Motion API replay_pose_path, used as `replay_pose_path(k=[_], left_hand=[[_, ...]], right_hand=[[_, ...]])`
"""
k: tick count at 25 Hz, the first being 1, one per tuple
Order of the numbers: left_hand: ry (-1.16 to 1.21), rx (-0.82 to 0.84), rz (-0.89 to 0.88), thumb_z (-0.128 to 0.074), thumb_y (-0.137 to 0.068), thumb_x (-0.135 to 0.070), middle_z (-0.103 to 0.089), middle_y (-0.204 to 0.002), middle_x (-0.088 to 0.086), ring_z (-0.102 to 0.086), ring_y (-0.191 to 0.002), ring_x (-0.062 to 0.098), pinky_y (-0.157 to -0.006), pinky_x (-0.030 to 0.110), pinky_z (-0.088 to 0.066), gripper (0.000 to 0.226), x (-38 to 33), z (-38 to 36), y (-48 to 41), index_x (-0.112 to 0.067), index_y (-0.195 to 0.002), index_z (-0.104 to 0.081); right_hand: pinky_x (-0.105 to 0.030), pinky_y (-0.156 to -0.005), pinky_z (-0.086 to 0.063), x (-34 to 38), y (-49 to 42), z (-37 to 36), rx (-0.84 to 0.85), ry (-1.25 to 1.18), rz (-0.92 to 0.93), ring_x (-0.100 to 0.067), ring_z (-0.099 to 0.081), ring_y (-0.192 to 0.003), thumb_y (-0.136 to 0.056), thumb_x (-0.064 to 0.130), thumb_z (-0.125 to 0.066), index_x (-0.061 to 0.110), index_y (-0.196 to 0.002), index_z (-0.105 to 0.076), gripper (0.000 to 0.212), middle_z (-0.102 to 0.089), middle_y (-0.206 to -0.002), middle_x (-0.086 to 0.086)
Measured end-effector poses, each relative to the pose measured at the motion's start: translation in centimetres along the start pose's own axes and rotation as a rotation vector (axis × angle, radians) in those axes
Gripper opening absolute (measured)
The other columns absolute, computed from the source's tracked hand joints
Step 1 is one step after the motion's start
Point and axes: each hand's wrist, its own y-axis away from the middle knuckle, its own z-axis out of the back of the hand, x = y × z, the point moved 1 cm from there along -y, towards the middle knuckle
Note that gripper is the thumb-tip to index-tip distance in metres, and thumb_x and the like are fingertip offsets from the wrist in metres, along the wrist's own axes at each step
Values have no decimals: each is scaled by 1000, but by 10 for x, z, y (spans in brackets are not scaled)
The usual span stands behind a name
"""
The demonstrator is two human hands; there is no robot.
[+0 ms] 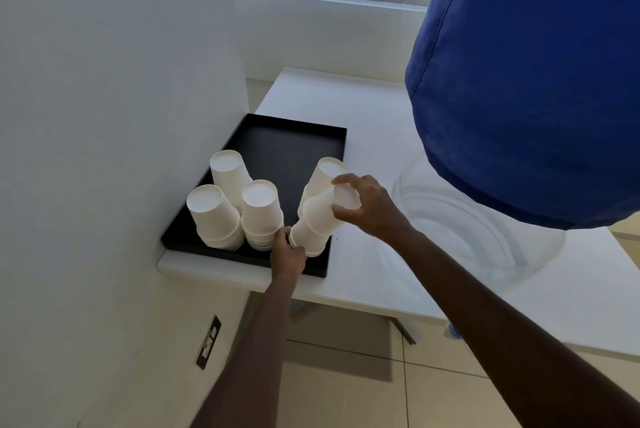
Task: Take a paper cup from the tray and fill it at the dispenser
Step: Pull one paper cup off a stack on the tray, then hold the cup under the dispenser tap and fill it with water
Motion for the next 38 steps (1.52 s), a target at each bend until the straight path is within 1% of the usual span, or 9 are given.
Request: replay_pose_path(k=[3,10,17,20,24,28,31,35,38], left_hand=[[-194,-48,-26,-44,-89,13,-54,-127,27,-51,-116,41,-97,48,-47,33,-1,-4,2,6,-121,-47],[-461,-68,-84,-50,-89,8,-50,-130,30,-50,-120,42,-103,49,-45,31,-2,-14,15,12,-120,-49],[-174,-412,-377,-38,-98,-6,-56,-114,27,-55,-106,36,-79,30,-44,26,-17,-18,47,7,-111,-56],[-136,-242,-480,-42,-99,-13,-61,-108,25,-59,-98,31,-75,31,-53,27,-20,-25,58,6,-111,-57],[-238,-19,-537,-46,-97,-9,-63,-79,18,-54,-72,23,-55,15,-44,24,-23,-30,69,6,-96,-64],[-493,309,-648,-54,-93,-7,-71,-86,25,-63,-78,33,-74,40,-51,20,-25,-42,96,7,-88,-68],[-650,458,-756,-58,-89,-10,-73,-85,22,-65,-80,32,-75,37,-49,19,-22,-53,118,4,-84,-70],[-738,528,-753,-56,-92,-24,-72,-77,16,-55,-63,17,-58,18,-35,30,-11,-64,138,-3,-78,-72],[-725,433,-750,-51,-95,-22,-73,-92,11,-64,-79,21,-70,23,-44,24,-6,-79,145,-8,-94,-70]], right_hand=[[-28,-82,-40,-1,3,1,29,4,-15,-23,-46,-98,-78,21,-67,16,-121,-47,47,-48,-121,-19],[-34,-90,-46,-4,16,-15,5,-47,-57,-31,-50,-109,-78,22,-67,14,-122,-45,49,-48,-125,-19],[-30,-75,-57,-13,47,-8,-132,-310,-209,-27,-55,-102,-81,22,-64,12,-121,-41,46,-50,-126,-18],[-11,-54,-52,-23,70,-13,-96,-433,-267,-20,-55,-94,-83,23,-62,14,-120,-39,44,-49,-126,-17],[-9,-55,-45,-46,102,-12,-17,-336,-318,-17,-55,-89,-82,26,-63,13,-120,-39,47,-52,-125,-18],[-27,-74,-53,-61,126,-8,93,-361,-391,-22,-56,-98,-76,32,-70,13,-126,-37,63,-55,-121,-13],[-38,-85,-51,-67,144,-5,61,-547,-458,-25,-55,-102,-76,17,-70,10,-127,-35,63,-54,-112,-9],[-22,-70,-48,-81,185,-17,66,-660,-461,-9,-56,-89,-72,14,-73,20,-115,-39,56,-55,-99,7],[-18,-65,-45,-101,221,-30,70,-621,-510,-5,-54,-87,-67,15,-76,24,-110,-41,56,-55,-95,13]])
